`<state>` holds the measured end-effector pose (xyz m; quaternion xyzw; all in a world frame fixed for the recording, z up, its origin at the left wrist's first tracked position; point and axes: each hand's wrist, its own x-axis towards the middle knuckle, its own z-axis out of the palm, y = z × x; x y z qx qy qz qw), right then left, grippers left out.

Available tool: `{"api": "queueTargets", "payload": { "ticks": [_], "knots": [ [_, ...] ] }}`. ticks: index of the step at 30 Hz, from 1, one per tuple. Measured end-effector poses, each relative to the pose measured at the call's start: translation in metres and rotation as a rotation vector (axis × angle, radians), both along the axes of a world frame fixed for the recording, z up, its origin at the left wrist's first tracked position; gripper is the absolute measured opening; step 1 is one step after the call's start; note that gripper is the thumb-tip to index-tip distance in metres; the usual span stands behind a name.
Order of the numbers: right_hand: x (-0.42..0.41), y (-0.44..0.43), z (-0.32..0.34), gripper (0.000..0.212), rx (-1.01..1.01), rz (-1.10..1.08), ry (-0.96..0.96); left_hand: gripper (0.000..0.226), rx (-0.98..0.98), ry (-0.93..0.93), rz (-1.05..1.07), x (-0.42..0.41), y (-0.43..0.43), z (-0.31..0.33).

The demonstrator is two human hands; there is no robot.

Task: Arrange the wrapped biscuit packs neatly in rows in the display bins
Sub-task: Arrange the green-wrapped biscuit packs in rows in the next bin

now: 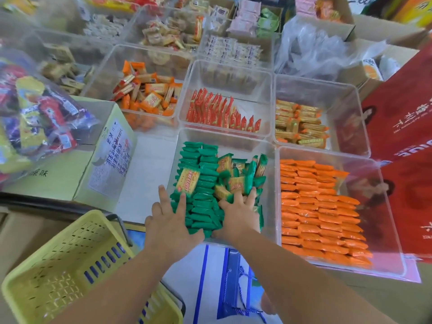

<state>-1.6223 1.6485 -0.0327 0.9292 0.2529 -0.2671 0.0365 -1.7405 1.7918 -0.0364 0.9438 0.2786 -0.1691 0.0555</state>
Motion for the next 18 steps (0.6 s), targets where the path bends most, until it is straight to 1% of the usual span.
{"api": "queueTargets", "payload": {
  "ticks": [6, 11, 14, 18],
  "knots": [
    [0.001, -0.002, -0.003, 0.081, 0.029, -0.032, -0.038, 0.112, 0.004, -0.019, -0.007, -0.001, 0.0, -0.002],
    [-0.003, 0.005, -0.004, 0.079, -0.025, -0.017, -0.061, 0.112, 0.007, -0.04, -0.017, -0.002, 0.0, -0.003],
    [-0.001, 0.01, -0.003, 0.072, -0.057, -0.019, -0.069, 0.111, 0.003, -0.041, -0.02, -0.001, 0.0, -0.004],
    [0.01, 0.003, 0.004, 0.065, -0.011, -0.021, -0.029, 0.111, -0.009, -0.051, -0.011, -0.001, 0.0, -0.003]
  ]
}}
